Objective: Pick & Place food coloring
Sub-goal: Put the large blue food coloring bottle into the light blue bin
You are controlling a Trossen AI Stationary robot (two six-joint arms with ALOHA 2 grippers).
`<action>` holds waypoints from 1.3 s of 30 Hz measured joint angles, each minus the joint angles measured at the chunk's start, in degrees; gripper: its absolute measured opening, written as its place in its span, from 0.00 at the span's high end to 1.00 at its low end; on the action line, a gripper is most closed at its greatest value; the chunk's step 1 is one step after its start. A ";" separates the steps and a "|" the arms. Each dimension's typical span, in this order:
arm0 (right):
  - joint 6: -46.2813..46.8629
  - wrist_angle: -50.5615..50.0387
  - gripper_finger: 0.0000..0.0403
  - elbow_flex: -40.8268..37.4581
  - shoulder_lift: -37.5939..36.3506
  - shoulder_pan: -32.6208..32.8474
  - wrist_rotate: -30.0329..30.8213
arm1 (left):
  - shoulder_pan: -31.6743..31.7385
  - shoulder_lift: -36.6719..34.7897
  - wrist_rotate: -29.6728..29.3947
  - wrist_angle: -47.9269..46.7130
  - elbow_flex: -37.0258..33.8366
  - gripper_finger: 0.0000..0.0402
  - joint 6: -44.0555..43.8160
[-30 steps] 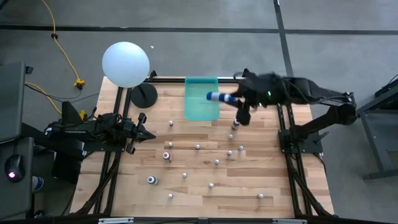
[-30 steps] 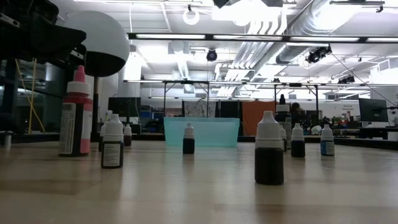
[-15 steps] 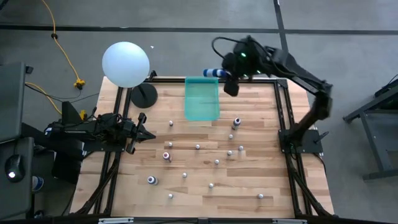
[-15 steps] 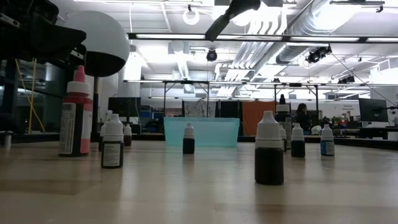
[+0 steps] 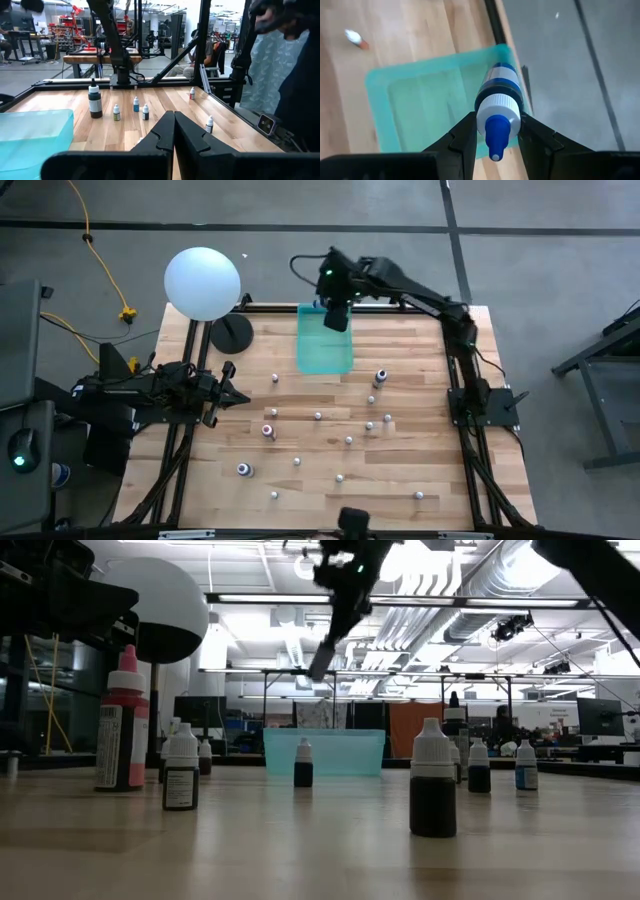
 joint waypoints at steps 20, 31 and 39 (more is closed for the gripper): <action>15.91 -8.52 0.71 0.16 10.75 -7.04 -4.54 | -0.01 0.00 0.02 0.00 0.00 1.00 0.00; 21.33 -5.80 0.71 -0.15 12.08 -11.28 -9.16 | 0.01 0.00 0.00 0.02 0.00 1.00 0.00; 23.86 -5.37 0.71 -0.19 15.25 -12.37 -10.51 | 0.01 0.00 0.03 0.02 0.00 1.00 0.00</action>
